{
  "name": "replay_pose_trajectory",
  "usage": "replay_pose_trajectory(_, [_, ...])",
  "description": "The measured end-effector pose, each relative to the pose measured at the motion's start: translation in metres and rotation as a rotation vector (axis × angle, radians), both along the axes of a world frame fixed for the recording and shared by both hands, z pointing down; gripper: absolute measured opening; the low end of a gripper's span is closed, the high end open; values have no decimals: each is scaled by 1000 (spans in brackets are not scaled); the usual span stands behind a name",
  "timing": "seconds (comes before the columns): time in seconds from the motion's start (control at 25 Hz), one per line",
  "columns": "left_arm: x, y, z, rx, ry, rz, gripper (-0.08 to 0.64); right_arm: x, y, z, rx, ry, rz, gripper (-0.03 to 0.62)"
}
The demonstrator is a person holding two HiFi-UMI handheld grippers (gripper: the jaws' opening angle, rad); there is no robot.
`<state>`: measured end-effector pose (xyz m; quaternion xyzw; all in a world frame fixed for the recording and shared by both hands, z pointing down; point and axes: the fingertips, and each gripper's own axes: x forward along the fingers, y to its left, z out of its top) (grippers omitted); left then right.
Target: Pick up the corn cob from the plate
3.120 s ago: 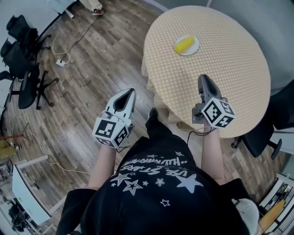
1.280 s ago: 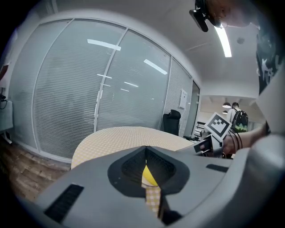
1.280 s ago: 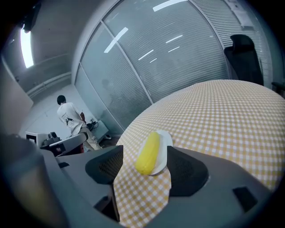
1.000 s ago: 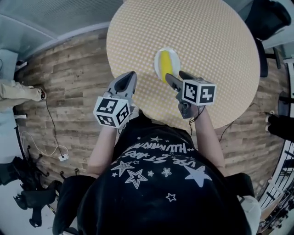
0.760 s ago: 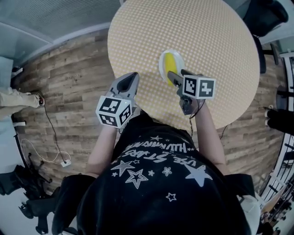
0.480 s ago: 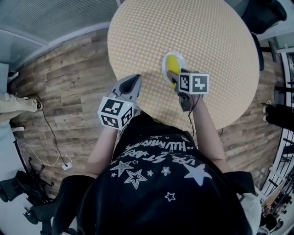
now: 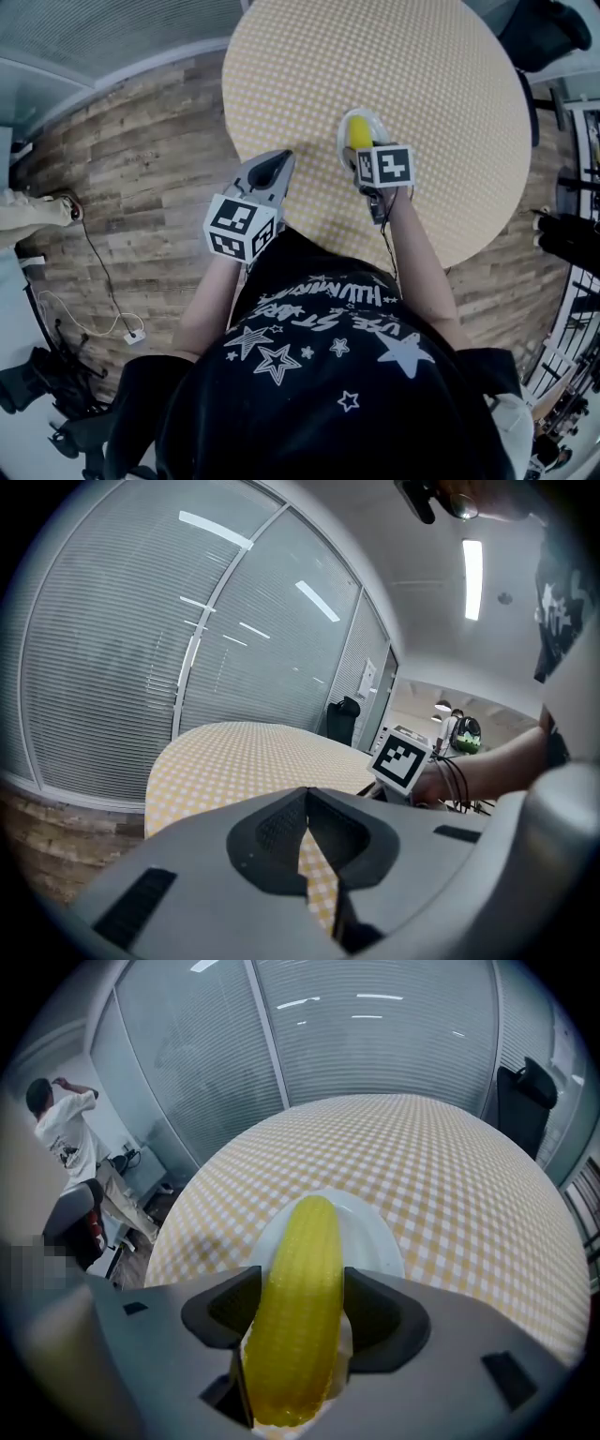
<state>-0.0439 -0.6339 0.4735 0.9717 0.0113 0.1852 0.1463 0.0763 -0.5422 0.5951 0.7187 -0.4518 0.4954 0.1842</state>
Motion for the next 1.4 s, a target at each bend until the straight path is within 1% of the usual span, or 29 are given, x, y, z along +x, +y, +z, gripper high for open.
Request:
replay_pose_trajectory(0.2, [-1, -3, 2, -1, -4, 4, 8, -2, -2, 2, 12, -24, -10, 279])
replay_pose_trajectory(0.44, [-2, 9, 0, 13, -6, 19, 6, -4, 1, 1, 20, -15, -32, 272])
replay_pose_trajectory(0.52, [-2, 11, -2, 19, -4, 15, 7, -5, 2, -3, 46, -29, -31, 270])
replay_pose_trajectory(0.68, [-2, 19, -7, 32, -7, 7, 6, -3, 3, -23, 148, -56, -10, 268])
replay_pose_trajectory(0.76, [-3, 27, -10, 40, -7, 7, 8, 0, 9, -36, 214, -71, 9, 268])
replay_pose_trajectory(0.96, [-2, 49, -17, 58, -15, -26, 8, 7, 29, -67, 424, -184, 74, 268])
replay_pose_trajectory(1.12, [0, 67, -24, 70, -24, -82, 7, 13, 55, -89, 541, -237, 68, 268])
replay_pose_trajectory(1.28, [4, 88, -31, 56, -18, -139, 8, 16, 81, -109, 637, -292, 48, 268])
replay_pose_trajectory(1.4, [10, 112, -31, 56, -25, -158, 7, 22, 104, -123, 702, -309, 53, 268])
